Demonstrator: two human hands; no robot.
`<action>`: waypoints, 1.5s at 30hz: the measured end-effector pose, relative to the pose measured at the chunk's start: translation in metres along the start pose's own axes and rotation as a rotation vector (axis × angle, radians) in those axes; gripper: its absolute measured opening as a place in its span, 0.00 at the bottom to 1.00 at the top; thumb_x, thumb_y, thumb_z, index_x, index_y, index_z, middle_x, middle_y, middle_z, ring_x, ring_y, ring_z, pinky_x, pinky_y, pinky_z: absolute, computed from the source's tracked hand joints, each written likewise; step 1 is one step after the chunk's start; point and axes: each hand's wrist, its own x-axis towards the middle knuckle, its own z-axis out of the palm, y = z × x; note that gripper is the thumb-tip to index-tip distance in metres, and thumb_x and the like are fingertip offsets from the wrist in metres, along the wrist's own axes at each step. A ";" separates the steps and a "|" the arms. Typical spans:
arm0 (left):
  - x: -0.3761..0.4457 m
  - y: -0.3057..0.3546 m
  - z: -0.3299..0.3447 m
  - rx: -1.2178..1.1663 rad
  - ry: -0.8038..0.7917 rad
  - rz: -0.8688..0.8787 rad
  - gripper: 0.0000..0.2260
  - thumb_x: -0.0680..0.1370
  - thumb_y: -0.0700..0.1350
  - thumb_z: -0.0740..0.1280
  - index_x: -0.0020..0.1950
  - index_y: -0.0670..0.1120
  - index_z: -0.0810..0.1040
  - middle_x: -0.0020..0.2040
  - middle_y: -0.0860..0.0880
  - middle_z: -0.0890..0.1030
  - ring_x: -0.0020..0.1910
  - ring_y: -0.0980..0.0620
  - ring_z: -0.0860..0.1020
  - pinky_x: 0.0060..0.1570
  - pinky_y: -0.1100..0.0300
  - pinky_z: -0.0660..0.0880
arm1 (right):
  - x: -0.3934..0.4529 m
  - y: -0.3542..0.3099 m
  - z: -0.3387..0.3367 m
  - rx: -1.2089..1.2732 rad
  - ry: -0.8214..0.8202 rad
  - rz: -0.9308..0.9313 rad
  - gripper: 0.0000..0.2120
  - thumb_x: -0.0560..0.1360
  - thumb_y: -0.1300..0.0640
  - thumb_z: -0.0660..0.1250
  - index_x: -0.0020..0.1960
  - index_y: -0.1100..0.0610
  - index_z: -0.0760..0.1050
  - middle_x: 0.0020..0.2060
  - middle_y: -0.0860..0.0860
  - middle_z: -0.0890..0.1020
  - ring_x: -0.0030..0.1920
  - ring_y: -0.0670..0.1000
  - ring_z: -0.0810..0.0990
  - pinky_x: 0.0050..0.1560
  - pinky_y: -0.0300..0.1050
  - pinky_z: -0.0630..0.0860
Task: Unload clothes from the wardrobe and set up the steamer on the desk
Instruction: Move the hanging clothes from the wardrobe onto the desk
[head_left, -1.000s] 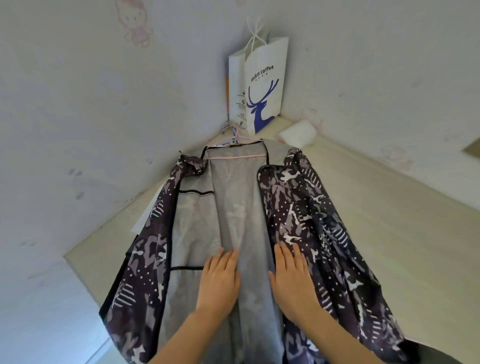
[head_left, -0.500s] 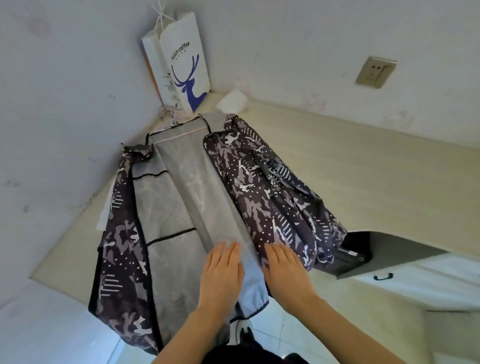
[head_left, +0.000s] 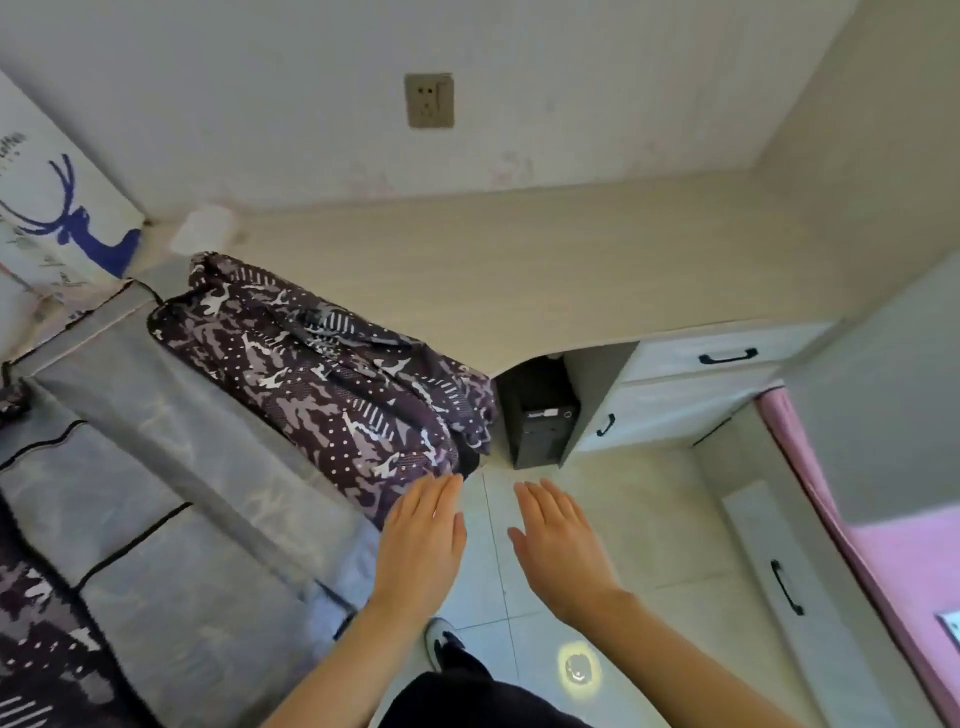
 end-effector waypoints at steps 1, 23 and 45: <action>0.001 0.014 0.003 -0.007 -0.008 0.032 0.17 0.76 0.43 0.67 0.64 0.43 0.76 0.61 0.47 0.79 0.60 0.46 0.77 0.58 0.51 0.76 | -0.012 0.012 -0.003 -0.008 0.021 0.027 0.24 0.74 0.48 0.68 0.66 0.60 0.73 0.61 0.55 0.79 0.63 0.57 0.76 0.63 0.52 0.71; -0.070 0.340 0.105 -0.021 -0.177 0.587 0.18 0.78 0.46 0.64 0.67 0.44 0.74 0.62 0.49 0.78 0.66 0.46 0.72 0.68 0.46 0.67 | -0.308 0.234 -0.024 0.064 0.035 0.759 0.26 0.77 0.48 0.62 0.71 0.61 0.66 0.66 0.56 0.74 0.70 0.59 0.68 0.69 0.55 0.66; 0.011 0.582 0.190 -0.037 -0.403 1.007 0.21 0.76 0.43 0.66 0.69 0.43 0.72 0.66 0.47 0.75 0.69 0.46 0.69 0.69 0.48 0.67 | -0.396 0.422 -0.036 0.126 0.136 1.333 0.25 0.75 0.52 0.66 0.67 0.64 0.70 0.63 0.59 0.76 0.66 0.63 0.72 0.65 0.58 0.70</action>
